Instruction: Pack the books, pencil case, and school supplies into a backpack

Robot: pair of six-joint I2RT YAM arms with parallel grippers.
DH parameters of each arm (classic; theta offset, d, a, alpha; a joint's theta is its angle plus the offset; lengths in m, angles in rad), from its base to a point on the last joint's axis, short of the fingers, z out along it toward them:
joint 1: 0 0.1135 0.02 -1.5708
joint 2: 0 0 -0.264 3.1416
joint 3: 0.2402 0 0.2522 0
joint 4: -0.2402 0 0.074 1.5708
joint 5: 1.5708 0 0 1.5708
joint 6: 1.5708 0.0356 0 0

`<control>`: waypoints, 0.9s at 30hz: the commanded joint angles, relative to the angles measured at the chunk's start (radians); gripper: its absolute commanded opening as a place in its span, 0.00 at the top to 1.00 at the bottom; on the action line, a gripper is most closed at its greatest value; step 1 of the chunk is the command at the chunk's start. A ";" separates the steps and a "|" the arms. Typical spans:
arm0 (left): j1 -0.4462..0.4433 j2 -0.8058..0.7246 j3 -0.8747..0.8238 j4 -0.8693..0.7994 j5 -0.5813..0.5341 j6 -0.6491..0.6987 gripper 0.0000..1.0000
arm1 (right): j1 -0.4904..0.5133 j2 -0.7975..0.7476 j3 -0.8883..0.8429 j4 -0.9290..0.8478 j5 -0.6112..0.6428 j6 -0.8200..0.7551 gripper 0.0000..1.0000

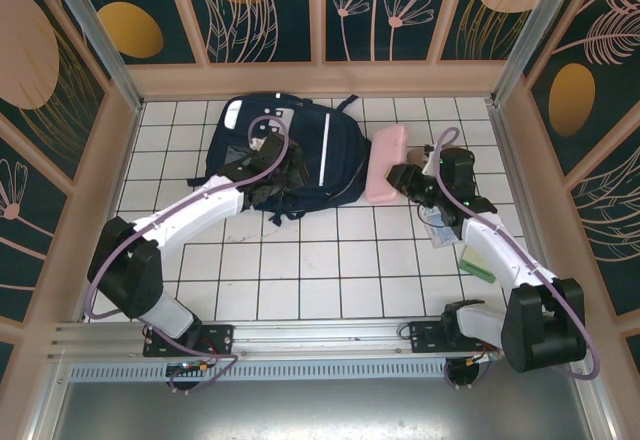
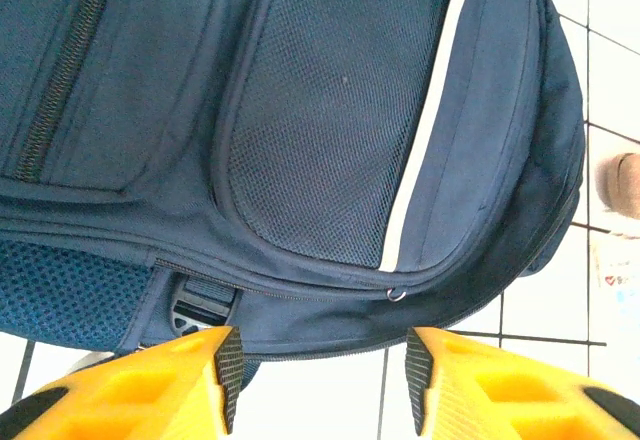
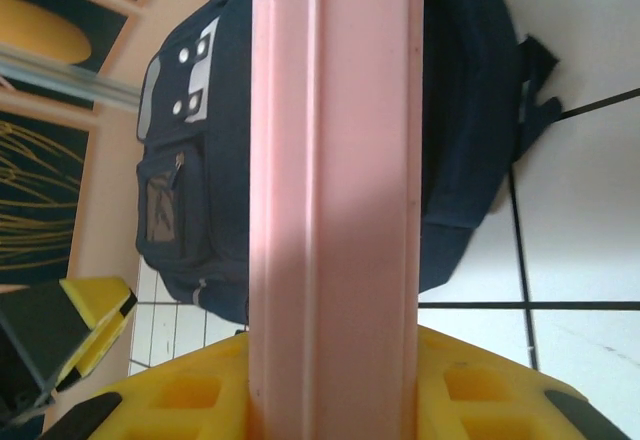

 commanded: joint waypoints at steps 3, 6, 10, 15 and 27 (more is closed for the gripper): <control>-0.029 0.083 0.094 -0.079 -0.054 0.017 0.51 | -0.039 -0.025 -0.004 0.016 -0.060 -0.015 0.74; -0.041 0.142 0.170 -0.107 -0.064 0.035 0.51 | -0.045 -0.040 -0.020 0.023 -0.058 -0.003 0.74; -0.049 0.252 0.297 -0.147 -0.087 0.073 0.53 | -0.060 -0.072 -0.038 0.016 -0.043 0.006 0.74; -0.054 0.421 0.516 -0.207 -0.111 0.135 0.53 | -0.088 -0.111 -0.053 0.005 -0.028 0.020 0.73; -0.079 0.818 1.010 -0.361 -0.201 0.268 0.37 | -0.096 -0.162 -0.063 -0.008 -0.028 0.039 0.73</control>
